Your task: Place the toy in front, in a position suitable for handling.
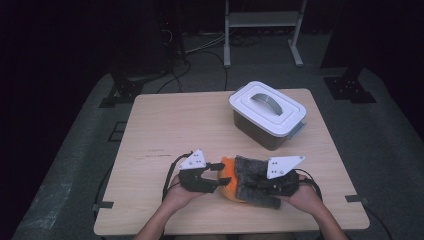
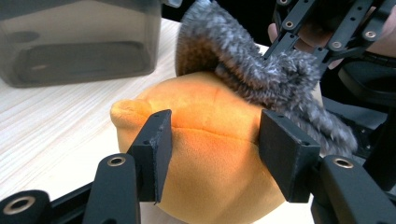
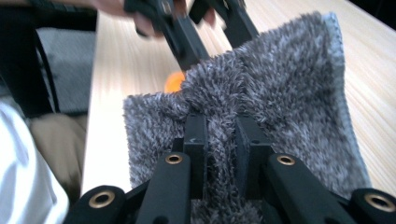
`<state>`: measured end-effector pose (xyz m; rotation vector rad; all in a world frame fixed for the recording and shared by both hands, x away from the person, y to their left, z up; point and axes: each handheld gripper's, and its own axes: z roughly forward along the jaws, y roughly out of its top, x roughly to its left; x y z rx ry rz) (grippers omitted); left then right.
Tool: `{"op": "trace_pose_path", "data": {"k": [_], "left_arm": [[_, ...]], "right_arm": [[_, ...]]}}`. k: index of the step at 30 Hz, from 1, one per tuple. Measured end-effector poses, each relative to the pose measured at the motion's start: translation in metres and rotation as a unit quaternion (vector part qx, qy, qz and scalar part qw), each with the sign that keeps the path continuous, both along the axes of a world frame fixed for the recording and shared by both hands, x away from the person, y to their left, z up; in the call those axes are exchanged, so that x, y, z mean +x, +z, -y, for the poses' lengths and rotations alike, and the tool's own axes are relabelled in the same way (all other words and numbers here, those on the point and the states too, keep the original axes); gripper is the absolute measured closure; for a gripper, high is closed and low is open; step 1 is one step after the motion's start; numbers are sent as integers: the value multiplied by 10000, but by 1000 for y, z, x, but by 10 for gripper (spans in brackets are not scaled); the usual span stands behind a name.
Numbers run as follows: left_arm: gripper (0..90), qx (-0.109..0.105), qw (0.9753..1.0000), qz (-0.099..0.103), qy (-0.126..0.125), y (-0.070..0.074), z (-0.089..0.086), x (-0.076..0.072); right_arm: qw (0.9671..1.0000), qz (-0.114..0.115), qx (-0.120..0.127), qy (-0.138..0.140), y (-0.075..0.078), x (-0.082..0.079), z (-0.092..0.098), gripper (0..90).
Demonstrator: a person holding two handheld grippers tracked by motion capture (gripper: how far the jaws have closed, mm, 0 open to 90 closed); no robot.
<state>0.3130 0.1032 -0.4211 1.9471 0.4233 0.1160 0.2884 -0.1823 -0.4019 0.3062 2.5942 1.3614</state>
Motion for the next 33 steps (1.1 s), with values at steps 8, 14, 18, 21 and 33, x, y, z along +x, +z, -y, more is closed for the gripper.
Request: {"op": "trace_pose_path", "data": {"k": [8, 14, 18, 21, 33], "left_arm": [[449, -56, 9998, 5, -184, -1, 2, -1], [386, -43, 9999, -13, -154, 2, 2, -1], [343, -46, 10000, 5, -84, 1, 5, -4], [388, -23, 9997, 64, -231, -1, 6, -4], [257, 198, 9990, 366, -165, 5, 8, -9]], "right_arm": [[9989, 18, 365, -278, 7, 1, 5, 757], [9994, -53, 228, -243, -1, 3, 3, 757], [9997, -108, 176, -130, 1, 1, 3, 760], [9991, -38, 369, -186, 7, 0, 3, 762], [9991, -166, 315, -228, 3, 5, 7, 759]]}}
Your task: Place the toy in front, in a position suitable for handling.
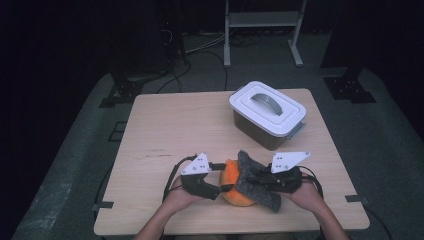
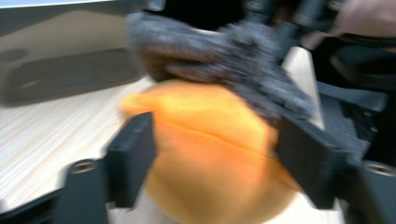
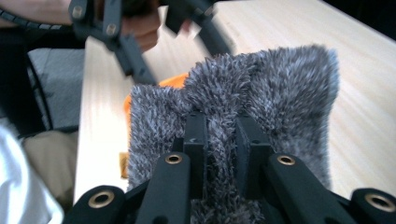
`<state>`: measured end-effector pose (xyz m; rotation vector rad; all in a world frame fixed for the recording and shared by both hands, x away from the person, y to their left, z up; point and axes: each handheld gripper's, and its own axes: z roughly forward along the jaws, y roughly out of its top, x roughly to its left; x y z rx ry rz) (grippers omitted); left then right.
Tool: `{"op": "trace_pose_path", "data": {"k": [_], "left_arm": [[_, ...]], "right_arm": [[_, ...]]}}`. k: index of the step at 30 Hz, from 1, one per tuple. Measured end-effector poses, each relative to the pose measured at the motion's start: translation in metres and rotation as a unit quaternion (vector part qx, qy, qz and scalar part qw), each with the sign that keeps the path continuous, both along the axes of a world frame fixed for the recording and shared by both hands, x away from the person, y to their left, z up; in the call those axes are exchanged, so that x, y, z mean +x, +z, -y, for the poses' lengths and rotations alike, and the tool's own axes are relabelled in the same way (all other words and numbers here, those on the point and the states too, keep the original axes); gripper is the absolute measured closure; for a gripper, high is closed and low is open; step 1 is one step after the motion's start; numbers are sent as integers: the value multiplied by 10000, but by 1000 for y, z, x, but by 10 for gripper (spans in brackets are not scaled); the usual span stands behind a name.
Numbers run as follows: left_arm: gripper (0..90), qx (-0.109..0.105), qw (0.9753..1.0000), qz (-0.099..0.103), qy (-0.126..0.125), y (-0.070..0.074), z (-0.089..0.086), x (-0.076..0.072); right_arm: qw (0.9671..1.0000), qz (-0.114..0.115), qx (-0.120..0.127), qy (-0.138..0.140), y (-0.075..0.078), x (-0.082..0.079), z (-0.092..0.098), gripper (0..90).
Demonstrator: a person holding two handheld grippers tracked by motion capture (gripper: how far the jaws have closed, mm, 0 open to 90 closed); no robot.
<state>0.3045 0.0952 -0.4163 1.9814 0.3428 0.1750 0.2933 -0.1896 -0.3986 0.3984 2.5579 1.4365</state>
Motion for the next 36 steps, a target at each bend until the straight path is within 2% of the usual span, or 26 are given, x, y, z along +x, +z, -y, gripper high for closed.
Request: {"op": "trace_pose_path", "data": {"k": [2, 3, 5, 10, 15, 19, 21, 25, 26, 30, 31, 32, 35, 36], "left_arm": [[257, -41, 10000, -60, -24, -1, 0, 1], [266, -13, 10000, -66, -56, -2, 0, 1], [304, 52, 9999, -3, -117, -3, 1, 0], [338, 134, 9994, 187, -257, -3, 2, -3], [337, 261, 9989, 272, -270, -2, 0, -4], [341, 283, 9989, 218, -308, -2, -2, -2], [342, 274, 9988, 218, -347, -2, -2, -2], [344, 264, 9978, 348, -507, -2, 1, -6], [344, 282, 9976, 364, -516, -2, 1, -6], [333, 265, 9981, 316, -449, -2, -1, -5], [303, 248, 9987, 240, -387, -2, -1, -4], [272, 219, 9992, 78, -339, -1, -2, -2], [259, 241, 9990, -38, -382, -2, -1, 0], [268, 266, 9987, -9, -444, -3, 0, -1]], "right_arm": [[9997, -162, 45, 203, 0, -1, 0, 760], [9994, -174, 25, 301, 0, -3, -2, 760], [9995, -99, -16, 291, 3, -4, -5, 760], [9997, 22, 211, 91, 9, -3, -6, 761], [9998, -89, 81, 131, 4, 0, -2, 759], [9996, -245, -69, 128, 0, 3, 7, 760], [9997, -240, 46, 83, 1, 4, 9, 760], [9993, -118, 366, -6, 8, 3, 5, 759], [9992, -114, 375, -8, 9, 3, 3, 758], [9995, -216, 233, 15, 2, 5, -1, 756], [9995, -253, 201, 15, 1, 6, 0, 757], [9994, -280, 201, 33, 1, 6, 1, 757], [9990, -385, 198, 128, 0, 5, 3, 758], [9988, -397, 191, 191, 1, 4, 2, 758]]}}
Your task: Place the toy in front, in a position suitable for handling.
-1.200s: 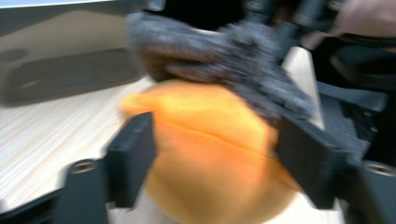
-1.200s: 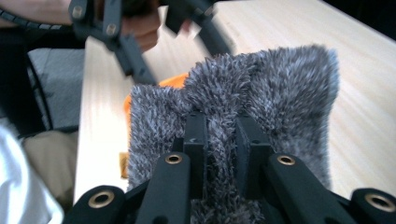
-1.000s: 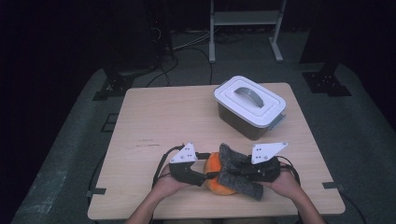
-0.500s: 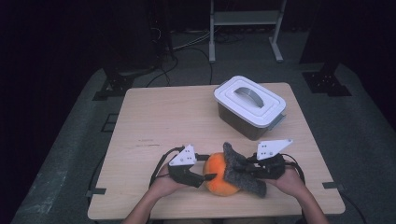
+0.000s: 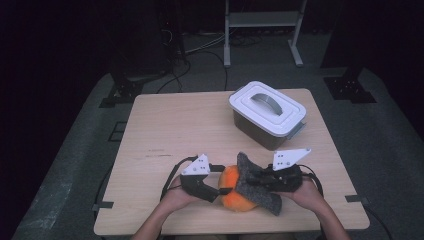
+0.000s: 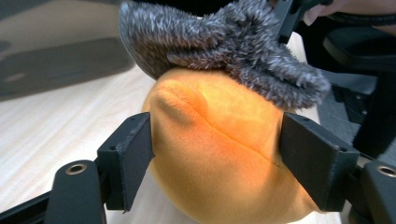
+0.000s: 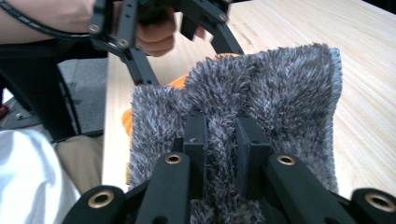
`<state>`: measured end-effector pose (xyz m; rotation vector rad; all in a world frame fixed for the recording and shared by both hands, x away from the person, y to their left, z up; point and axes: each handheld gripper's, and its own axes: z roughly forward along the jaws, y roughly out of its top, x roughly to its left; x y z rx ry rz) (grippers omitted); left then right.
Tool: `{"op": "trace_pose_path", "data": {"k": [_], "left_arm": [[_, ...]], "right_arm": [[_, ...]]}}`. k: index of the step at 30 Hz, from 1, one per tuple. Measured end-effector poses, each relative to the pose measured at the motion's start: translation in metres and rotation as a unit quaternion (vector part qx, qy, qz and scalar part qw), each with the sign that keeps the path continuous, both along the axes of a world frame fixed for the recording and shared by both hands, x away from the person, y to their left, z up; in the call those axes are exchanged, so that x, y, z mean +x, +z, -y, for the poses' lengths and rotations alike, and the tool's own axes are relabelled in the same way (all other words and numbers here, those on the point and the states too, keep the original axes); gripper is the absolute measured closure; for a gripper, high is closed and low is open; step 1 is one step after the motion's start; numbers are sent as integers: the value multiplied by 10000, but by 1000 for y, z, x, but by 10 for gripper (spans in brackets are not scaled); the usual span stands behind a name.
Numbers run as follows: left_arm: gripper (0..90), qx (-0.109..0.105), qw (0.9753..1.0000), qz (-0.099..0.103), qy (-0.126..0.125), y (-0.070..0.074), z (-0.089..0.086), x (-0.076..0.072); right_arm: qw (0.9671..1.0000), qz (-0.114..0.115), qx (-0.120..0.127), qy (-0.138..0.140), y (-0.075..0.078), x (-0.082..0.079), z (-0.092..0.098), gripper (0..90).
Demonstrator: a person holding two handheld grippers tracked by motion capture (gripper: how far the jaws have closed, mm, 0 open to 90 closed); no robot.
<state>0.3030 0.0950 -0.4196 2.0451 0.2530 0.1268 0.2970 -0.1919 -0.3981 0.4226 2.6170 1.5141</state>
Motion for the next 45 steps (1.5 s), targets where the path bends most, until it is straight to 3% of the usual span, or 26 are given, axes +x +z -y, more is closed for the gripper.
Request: {"op": "trace_pose_path", "data": {"k": [2, 5, 8, 11, 17, 22, 25, 27, 29, 31, 35, 37, 41, 45], "left_arm": [[311, 61, 9999, 141, -73, 0, 2, -3], [334, 97, 9990, 357, -255, 2, 4, -8], [341, 184, 9972, 594, -427, 3, 6, -13], [353, 181, 9968, 608, -485, 2, 4, -12], [353, 185, 9965, 618, -534, 2, 3, -13], [353, 259, 9944, 765, -682, 2, 5, -16], [341, 255, 9956, 672, -604, 2, 3, -14], [317, 180, 9978, 437, -466, 3, 0, -10], [281, 106, 9993, 74, -355, 2, -1, -4], [295, 66, 9993, -38, -376, 0, -2, -3], [374, 151, 9989, 112, -434, 2, -1, -6], [384, 217, 9982, 278, -477, 3, 0, -9], [393, 296, 9971, 424, -562, 4, 2, -11], [397, 367, 9946, 651, -714, 6, 5, -16]], "right_arm": [[10000, 77, -8, 8, 3, -2, -3, 759], [9997, 180, 170, -53, 8, -3, -4, 759], [9996, 212, 147, -69, 8, -2, -5, 759], [9998, 121, 152, -14, 4, 0, -1, 759], [9998, -11, 84, -159, -1, 4, 12, 759], [9995, 123, 296, 31, 10, -3, -1, 759], [9998, 143, 158, 56, 8, -1, -7, 759], [9998, 40, 182, -2, 4, 1, -5, 761], [9998, 30, 183, -58, 2, 1, -5, 761], [9999, 47, 143, -15, 2, -1, -7, 761], [9999, 7, 160, 34, 2, 1, -3, 761], [9999, -38, 128, 9, 0, 3, 2, 761], [9997, -128, 125, -176, 0, 7, 14, 763], [9996, 18, 255, -130, 8, 5, 6, 763]]}}
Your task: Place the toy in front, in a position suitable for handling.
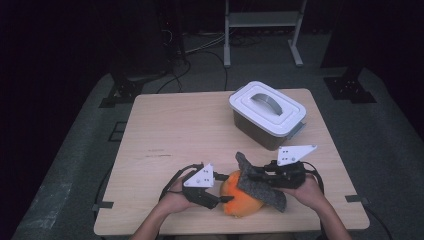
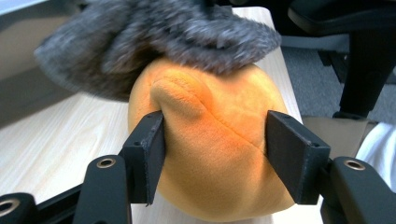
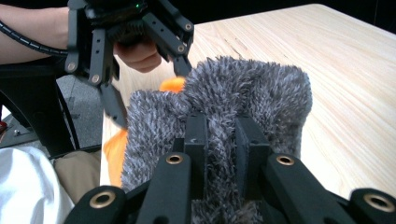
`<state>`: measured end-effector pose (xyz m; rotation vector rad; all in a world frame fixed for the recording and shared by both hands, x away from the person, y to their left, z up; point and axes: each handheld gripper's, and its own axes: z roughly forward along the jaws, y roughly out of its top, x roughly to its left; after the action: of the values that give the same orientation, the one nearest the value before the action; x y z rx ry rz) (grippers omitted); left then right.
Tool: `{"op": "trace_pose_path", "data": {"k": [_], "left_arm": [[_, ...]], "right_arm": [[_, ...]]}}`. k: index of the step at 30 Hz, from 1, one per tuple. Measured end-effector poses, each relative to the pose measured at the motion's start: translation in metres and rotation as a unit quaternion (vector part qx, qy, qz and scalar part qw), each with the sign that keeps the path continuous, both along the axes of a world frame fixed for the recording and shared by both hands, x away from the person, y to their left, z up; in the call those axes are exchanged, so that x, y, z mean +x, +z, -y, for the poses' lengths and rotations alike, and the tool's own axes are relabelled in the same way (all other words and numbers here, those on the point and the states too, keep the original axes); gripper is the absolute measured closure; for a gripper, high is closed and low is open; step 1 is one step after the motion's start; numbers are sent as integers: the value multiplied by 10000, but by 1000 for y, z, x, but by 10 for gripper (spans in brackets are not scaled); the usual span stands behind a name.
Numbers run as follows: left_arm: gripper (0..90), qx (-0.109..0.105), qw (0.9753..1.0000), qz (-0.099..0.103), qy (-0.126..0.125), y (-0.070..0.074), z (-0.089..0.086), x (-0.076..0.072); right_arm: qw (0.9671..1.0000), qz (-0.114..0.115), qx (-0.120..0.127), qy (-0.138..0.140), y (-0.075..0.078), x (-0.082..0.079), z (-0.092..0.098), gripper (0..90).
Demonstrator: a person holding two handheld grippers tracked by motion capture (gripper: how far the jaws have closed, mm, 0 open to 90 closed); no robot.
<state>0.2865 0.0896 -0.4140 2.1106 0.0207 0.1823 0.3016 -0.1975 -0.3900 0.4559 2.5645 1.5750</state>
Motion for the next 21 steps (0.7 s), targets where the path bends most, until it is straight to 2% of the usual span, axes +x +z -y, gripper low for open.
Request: {"op": "trace_pose_path", "data": {"k": [2, 3, 4, 6, 8, 9, 11, 14, 17, 19, 21], "left_arm": [[393, 30, 10000, -3, 22, 0, -1, 0], [387, -4, 10000, -72, 66, 0, -2, 2], [368, -60, 9997, -192, 137, 0, -2, 4], [288, -198, 9977, -588, 278, 1, -1, 8], [279, -258, 9958, -807, 358, 2, 1, 9], [281, -219, 9957, -818, 378, 2, 2, 8], [342, -147, 9973, -643, 334, 2, 2, 7], [405, -159, 9972, -634, 363, 2, -1, 8], [401, -164, 9962, -754, 401, 1, -2, 9], [401, -123, 9969, -676, 381, 2, -2, 8], [404, -77, 9978, -577, 314, 2, -1, 7]], "right_arm": [[10000, 5, -66, 23, -1, 1, -4, 763], [10000, -22, -52, 28, -3, 2, -4, 762], [10000, -62, -39, 11, -5, 2, -4, 762], [9999, -77, -55, -40, -6, 2, -4, 762], [10000, -57, -44, -11, -6, 1, -5, 762], [10000, -38, -49, 12, -5, 0, -6, 761], [10000, -38, -52, 66, -6, -1, -6, 760], [9998, -109, -83, 127, -7, -1, -1, 760], [9995, -218, -203, 110, -12, 2, 8, 759], [9989, -410, -194, 81, -17, 6, 16, 758], [9989, -420, -178, 76, -17, 6, 17, 758]]}}
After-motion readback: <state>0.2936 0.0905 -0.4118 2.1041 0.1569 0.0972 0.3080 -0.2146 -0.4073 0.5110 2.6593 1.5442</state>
